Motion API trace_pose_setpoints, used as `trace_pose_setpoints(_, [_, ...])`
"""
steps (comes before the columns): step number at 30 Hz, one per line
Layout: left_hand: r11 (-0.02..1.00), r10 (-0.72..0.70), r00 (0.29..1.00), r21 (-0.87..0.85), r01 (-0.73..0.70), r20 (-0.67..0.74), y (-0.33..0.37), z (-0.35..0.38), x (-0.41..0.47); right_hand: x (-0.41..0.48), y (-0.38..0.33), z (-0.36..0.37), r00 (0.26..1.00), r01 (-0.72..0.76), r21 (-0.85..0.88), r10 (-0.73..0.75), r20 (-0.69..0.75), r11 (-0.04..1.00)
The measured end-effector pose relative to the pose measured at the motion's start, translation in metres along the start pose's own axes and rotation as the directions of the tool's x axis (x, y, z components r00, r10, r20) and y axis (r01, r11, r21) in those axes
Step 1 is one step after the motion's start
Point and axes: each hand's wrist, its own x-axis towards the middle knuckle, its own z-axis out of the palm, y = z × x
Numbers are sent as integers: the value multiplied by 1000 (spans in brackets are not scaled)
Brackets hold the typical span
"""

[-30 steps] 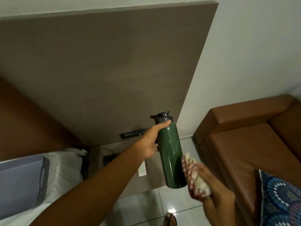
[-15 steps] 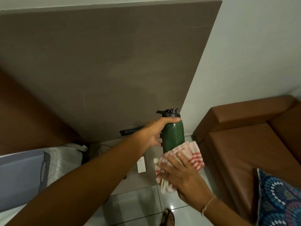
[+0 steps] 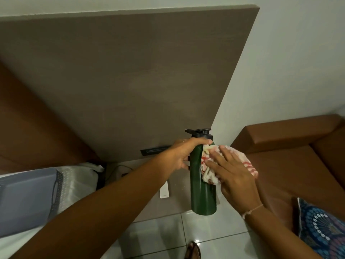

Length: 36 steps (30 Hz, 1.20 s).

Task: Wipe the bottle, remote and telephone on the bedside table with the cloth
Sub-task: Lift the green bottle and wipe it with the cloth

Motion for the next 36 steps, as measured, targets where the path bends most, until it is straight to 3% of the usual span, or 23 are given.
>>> trace_pose_setpoints(4, [1000,-15,1000,-23,15,-22,-5,-1,1,11,-8,17,998,31,21,-32,52,999])
trace_pose_setpoints(7, [1000,-13,1000,-15,12,-28,-10,-3,3,13,-24,26,976,166,-13,-162,143,986])
trace_pose_setpoints(10, [999,19,1000,-47,-19,-9,-8,-9,4,-11,-40,39,895,371,-17,-353,272,928])
trace_pose_setpoints(14, [995,78,997,-56,-78,-5,2,-20,1,-63,-51,53,776,520,27,-486,402,854])
trace_pose_setpoints(17, [992,114,993,-59,-114,-4,2,-27,3,-90,-44,55,791,513,95,-514,332,853])
trace_pose_setpoints(19, [989,130,991,-73,-130,0,1,-33,5,-92,-38,40,884,407,159,-431,181,900])
trace_pose_setpoints(21, [987,147,989,-75,-145,20,0,-39,5,-79,-29,16,978,206,226,-209,-13,952])
trace_pose_setpoints(23, [984,172,983,-56,-168,67,-4,-43,5,-50,-17,-7,982,19,293,38,-185,956])
trace_pose_setpoints(25, [977,212,968,-52,-207,134,-9,-43,5,-17,-7,-15,936,-91,365,205,-288,927])
trace_pose_setpoints(30, [957,282,934,-131,-258,219,-22,-42,14,21,-13,19,930,-149,583,313,-191,799])
trace_pose_setpoints(36, [939,297,948,-216,-268,115,-31,-60,35,-71,-18,64,963,-172,544,256,-81,821])
